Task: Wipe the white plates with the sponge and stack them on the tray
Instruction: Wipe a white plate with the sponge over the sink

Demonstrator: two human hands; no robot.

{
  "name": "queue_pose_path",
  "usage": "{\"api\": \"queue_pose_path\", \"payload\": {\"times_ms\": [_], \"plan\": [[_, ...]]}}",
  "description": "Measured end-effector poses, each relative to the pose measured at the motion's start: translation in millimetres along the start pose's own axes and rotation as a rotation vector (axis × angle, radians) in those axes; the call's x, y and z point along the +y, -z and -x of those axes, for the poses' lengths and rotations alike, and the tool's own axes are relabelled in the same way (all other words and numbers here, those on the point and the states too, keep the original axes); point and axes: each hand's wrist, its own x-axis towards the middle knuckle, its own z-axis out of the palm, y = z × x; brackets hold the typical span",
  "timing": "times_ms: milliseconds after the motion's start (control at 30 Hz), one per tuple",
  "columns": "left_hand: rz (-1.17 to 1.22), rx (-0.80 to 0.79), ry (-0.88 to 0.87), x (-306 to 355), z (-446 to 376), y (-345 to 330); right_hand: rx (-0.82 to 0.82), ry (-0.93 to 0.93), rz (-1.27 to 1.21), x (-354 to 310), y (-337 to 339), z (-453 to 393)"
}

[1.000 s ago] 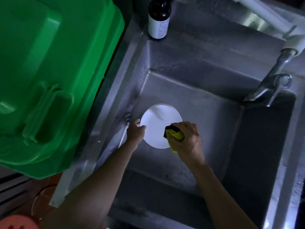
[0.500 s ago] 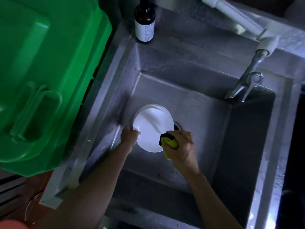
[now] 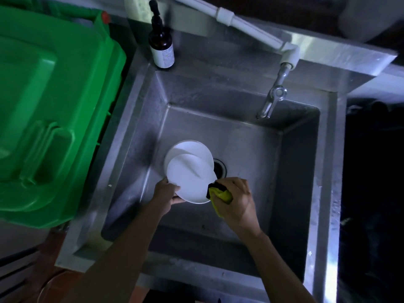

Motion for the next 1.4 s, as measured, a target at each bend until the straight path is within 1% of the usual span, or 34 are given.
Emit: {"api": "queue_pose_path", "payload": {"times_ms": [267, 433, 533, 633, 800, 933, 1100, 1233, 1400], "plan": [[0.020, -0.097, -0.108, 8.3, 73.8, -24.7, 0.090, 0.066, 0.003, -25.6, 42.8, 2.3], [0.055, -0.204, -0.202, 21.2, 115.2, -48.9, 0.076, 0.103, 0.095, -29.1, 59.5, 2.9], [0.050, -0.215, -0.252, 29.6, 129.4, -61.2, 0.038, 0.150, 0.169, -30.7, 73.6, 7.3], [0.055, -0.213, -0.287, 33.8, 137.9, -70.9, 0.045, 0.174, 0.242, -32.1, 86.3, 14.9], [0.112, -0.233, -0.298, 32.6, 146.9, -77.5, 0.001, 0.152, 0.284, -29.6, 100.7, 26.5], [0.124, -0.272, -0.307, 29.1, 155.1, -83.3, -0.008, 0.097, 0.314, -26.1, 99.9, 26.8], [0.069, -0.302, -0.327, 25.7, 161.7, -88.9, 0.064, 0.073, 0.290, -14.2, 109.1, 16.3], [0.008, -0.326, -0.324, 21.3, 167.0, -92.1, 0.057, 0.034, 0.311, -4.1, 122.5, 0.3], [-0.049, -0.356, -0.314, 15.8, 171.0, -93.5, 0.075, 0.102, 0.349, -0.9, 133.0, -14.3]]}}
